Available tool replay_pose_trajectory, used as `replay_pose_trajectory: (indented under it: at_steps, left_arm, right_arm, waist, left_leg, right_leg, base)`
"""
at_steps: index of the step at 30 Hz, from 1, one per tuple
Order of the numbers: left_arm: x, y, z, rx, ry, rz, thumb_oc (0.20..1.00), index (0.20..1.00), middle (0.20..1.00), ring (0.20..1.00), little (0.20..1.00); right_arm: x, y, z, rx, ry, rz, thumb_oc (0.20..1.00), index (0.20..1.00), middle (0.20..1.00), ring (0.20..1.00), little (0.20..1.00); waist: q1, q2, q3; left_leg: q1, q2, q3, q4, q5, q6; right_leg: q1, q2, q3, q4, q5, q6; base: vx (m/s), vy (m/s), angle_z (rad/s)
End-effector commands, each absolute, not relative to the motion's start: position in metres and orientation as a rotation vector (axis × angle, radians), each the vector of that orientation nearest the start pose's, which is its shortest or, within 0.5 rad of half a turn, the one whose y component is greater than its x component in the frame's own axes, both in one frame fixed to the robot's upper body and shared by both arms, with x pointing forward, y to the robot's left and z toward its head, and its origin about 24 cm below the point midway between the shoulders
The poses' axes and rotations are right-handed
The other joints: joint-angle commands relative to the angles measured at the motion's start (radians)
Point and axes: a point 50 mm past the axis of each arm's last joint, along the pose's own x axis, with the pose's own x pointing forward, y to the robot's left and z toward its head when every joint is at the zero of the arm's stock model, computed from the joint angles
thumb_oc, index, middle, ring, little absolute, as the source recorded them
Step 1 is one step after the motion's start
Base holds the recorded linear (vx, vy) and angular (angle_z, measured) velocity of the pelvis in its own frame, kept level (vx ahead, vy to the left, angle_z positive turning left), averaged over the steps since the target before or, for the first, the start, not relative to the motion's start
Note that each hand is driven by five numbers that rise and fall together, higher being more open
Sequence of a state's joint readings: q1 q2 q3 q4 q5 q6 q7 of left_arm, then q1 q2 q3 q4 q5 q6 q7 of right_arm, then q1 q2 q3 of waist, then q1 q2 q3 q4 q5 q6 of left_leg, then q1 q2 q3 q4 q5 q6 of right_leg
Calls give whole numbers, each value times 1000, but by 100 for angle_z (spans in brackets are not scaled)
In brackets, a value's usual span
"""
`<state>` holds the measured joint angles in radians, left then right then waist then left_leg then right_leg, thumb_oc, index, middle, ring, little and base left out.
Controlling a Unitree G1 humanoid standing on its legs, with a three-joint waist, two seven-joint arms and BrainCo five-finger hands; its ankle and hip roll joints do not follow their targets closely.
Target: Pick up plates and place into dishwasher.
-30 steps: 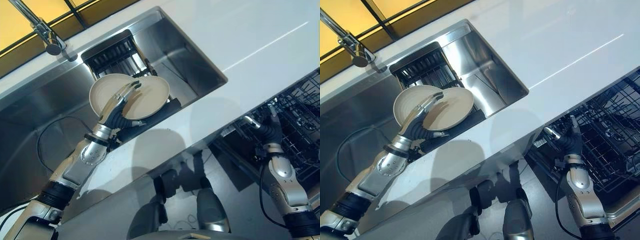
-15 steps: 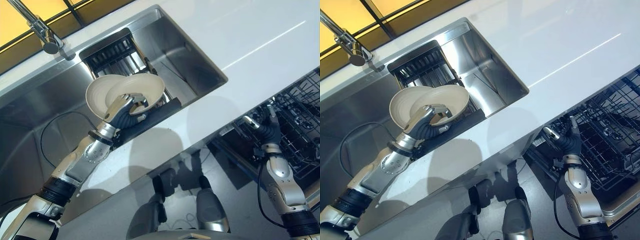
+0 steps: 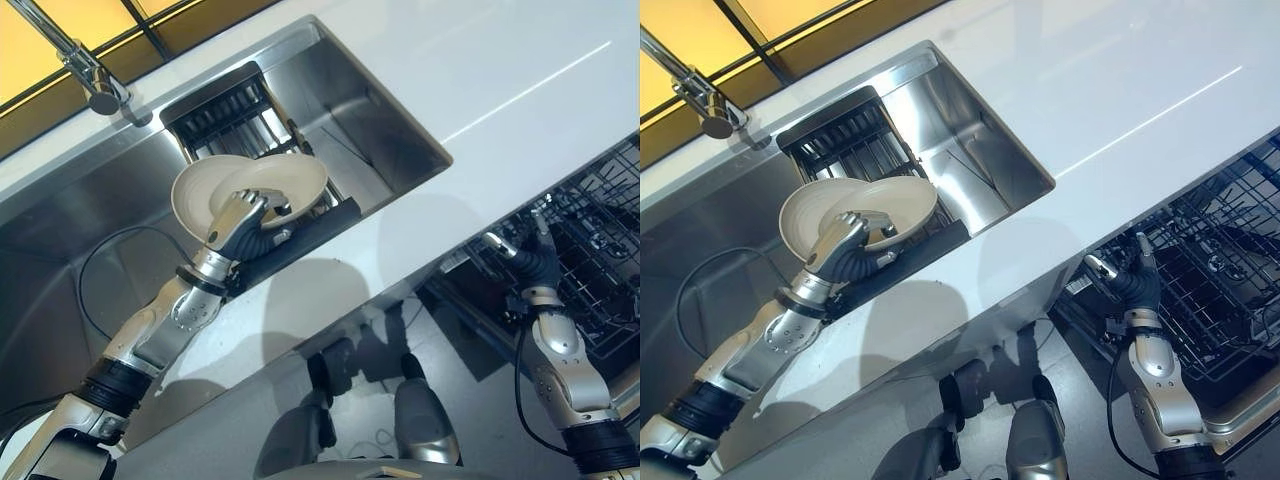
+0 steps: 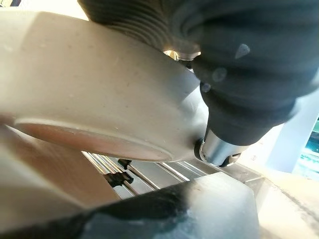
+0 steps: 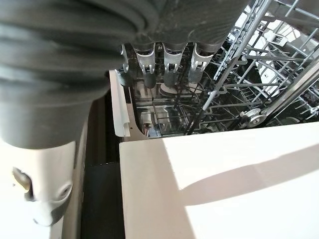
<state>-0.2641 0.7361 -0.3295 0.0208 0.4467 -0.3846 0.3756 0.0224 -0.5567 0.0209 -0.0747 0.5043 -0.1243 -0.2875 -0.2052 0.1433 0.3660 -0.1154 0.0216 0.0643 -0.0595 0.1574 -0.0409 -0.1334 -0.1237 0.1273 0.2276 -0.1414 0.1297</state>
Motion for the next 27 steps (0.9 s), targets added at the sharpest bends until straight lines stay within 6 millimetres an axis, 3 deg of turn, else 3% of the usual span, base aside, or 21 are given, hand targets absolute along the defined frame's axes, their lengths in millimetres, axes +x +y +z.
replay_pose_trajectory:
  at_steps: [1, 9, 16, 20, 27]
  left_arm:
    - [267, 191, 126, 1012, -688, -109, 200, 200, 200, 200, 200]
    - [257, 210, 144, 927, -796, 95, 200, 200, 200, 200, 200]
    - [243, 217, 158, 934, -887, 146, 200, 200, 200, 200, 200]
    - [241, 217, 165, 926, -906, 137, 200, 200, 200, 200, 200]
    - [233, 211, 175, 826, -927, 49, 200, 200, 200, 200, 200]
  right_arm:
    - [262, -228, 117, -6, -270, -126, 1000, 1000, 1000, 1000, 1000]
    - [255, -225, 107, 18, -259, -123, 1000, 1000, 1000, 1000, 1000]
    - [249, -223, 102, 28, -258, -121, 1000, 1000, 1000, 1000, 1000]
    - [251, -222, 115, 26, -305, -126, 1000, 1000, 1000, 1000, 1000]
    - [245, -229, 155, 16, -496, -186, 1000, 1000, 1000, 1000, 1000]
  waist:
    - [57, -62, -39]
    - [86, -92, -95]
    - [112, -112, -174]
    - [126, -122, -206]
    - [147, -133, -253]
  left_leg:
    - [51, -23, -32, 98, -177, -2]
    - [84, -15, -44, 91, -190, -4]
    - [119, -3, -59, 76, -197, -9]
    - [134, 4, -67, 69, -189, -13]
    - [164, 12, -79, 54, -197, -12]
  right_leg:
    - [-12, -41, -25, -171, 193, 4]
    - [35, -38, -49, -196, 188, 3]
    - [89, -27, -71, -225, 181, 2]
    - [111, -19, -84, -234, 185, 1]
    - [151, -3, -104, -242, 167, -4]
  base:
    - [0, 0, 0]
    - [28, -54, 3]
    - [45, -55, 11]
    - [-3, -45, 5]
    - [-6, -15, 6]
